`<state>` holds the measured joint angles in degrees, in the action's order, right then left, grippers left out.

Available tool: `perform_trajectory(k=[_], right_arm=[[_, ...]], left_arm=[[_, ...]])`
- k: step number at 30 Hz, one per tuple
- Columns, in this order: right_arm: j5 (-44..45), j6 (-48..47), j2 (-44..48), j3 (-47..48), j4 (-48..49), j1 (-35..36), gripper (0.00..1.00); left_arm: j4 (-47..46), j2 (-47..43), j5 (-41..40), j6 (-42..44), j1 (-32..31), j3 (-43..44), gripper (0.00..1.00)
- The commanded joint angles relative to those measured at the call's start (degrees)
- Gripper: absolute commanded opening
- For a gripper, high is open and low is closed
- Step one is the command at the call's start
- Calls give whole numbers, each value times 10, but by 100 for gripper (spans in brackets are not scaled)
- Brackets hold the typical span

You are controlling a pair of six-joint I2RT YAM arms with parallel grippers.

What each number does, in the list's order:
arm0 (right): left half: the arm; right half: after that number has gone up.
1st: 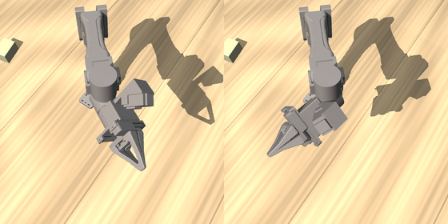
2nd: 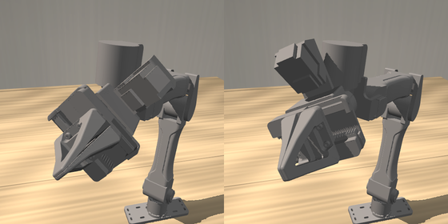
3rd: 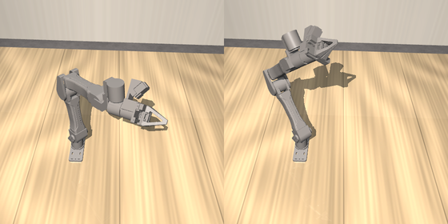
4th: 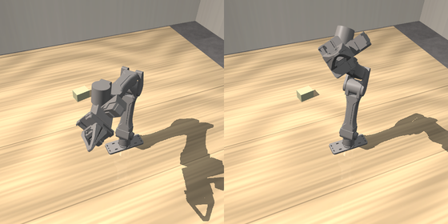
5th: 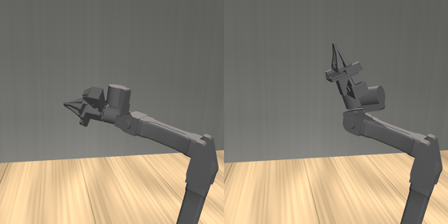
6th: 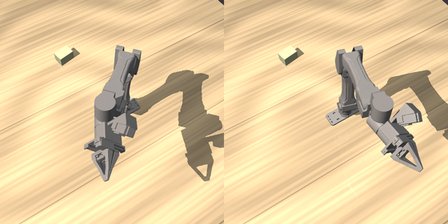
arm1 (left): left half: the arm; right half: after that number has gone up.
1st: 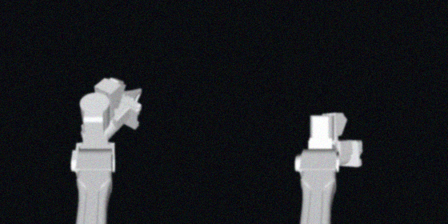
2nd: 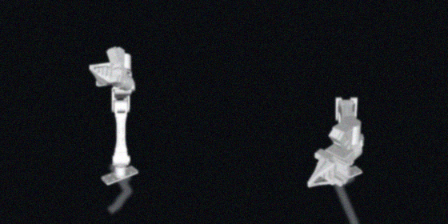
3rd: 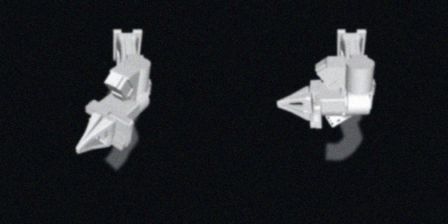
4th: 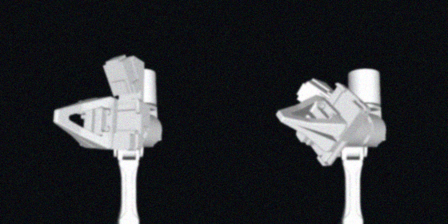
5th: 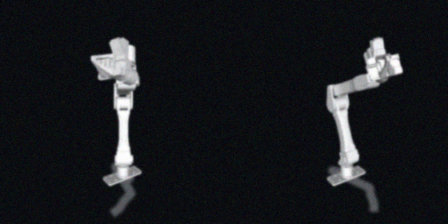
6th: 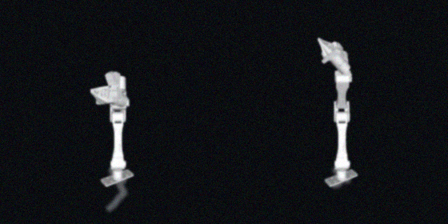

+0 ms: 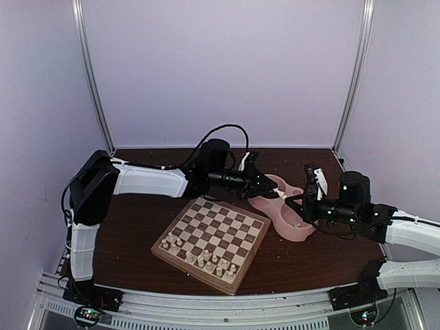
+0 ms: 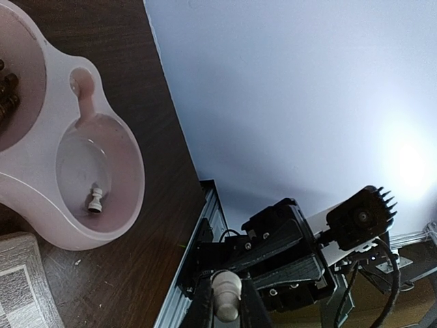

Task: Set up the chess pieces on the board
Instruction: Pass from the left arm to the right

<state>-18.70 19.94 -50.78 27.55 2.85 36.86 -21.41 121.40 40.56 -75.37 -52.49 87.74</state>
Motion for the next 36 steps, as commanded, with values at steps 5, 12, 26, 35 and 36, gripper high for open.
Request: perform_trajectory(k=[5,12,26,35,36], right_arm=[[50,3,1,-4,-3,-3,6],[136,2,-30,9,-41,-4,7],[177,-4,-68,27,-71,-8,7],[184,-7,-73,31,-72,-9,8],[183,-7,-76,32,-72,-8,8]], left_arm=[[40,-72,-11,63,36,-14,0],[268,-157,-89,247,53,-21,1],[482,-366,-231,463,53,-219,0],[414,-541,-295,511,46,-423,1],[415,-548,-304,515,40,-427,1]])
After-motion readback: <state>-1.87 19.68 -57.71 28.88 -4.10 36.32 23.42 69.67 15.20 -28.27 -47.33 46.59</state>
